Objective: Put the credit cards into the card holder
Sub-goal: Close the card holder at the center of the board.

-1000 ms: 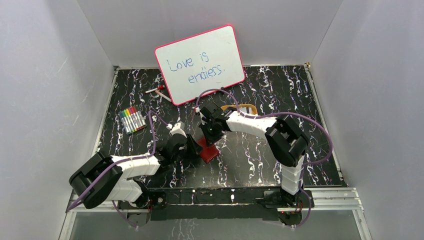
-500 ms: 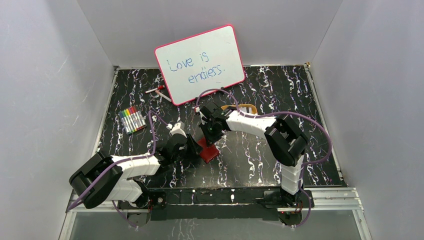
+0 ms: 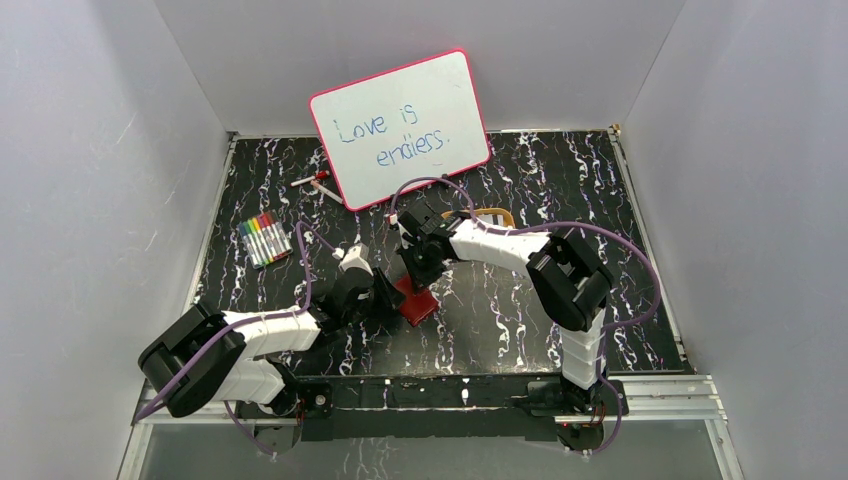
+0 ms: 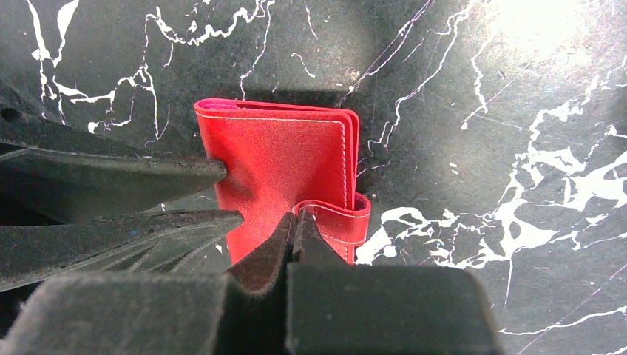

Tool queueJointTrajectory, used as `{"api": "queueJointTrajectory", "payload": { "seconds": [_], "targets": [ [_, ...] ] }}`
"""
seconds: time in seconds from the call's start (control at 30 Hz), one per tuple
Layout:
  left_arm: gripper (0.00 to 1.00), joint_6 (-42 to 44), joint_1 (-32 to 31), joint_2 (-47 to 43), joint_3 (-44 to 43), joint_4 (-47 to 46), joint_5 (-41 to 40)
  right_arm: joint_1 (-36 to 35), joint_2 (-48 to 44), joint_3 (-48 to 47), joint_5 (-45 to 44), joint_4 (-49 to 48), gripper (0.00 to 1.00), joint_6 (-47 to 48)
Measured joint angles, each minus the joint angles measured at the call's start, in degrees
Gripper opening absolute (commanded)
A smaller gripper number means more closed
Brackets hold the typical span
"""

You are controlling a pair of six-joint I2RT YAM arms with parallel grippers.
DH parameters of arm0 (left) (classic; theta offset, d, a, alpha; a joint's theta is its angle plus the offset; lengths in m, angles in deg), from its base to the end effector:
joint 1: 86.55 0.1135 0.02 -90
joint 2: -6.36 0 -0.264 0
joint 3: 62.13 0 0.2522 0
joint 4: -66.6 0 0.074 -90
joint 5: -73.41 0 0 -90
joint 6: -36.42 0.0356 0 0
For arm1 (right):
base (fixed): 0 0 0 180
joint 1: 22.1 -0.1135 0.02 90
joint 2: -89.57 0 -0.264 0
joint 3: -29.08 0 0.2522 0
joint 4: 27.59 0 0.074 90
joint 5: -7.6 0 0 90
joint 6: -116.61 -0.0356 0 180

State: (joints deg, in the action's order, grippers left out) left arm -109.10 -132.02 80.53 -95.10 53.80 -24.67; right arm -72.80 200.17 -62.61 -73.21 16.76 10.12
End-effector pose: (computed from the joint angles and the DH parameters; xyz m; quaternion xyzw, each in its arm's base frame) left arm 0.1676 -0.1632 0.1494 -0.1110 0.8504 -0.3556 0.3716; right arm 0.2493 0.3136 0.1814 -0.3029 0.9214 0.1925 0.1489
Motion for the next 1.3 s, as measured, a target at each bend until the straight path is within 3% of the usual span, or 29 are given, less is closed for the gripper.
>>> {"api": "queueJointTrajectory", "payload": {
  "seconds": [0.77,1.3],
  "targets": [
    [0.23,-0.02,0.00,0.04,0.11,-0.02,-0.02,-2.08,1.01,-1.86,-3.96,2.10,0.00,-0.52],
    [0.21,-0.04,0.04,0.09,0.52,-0.48,-0.02,-4.13,3.06,-2.80,-2.01,1.01,0.00,-2.69]
  ]
}}
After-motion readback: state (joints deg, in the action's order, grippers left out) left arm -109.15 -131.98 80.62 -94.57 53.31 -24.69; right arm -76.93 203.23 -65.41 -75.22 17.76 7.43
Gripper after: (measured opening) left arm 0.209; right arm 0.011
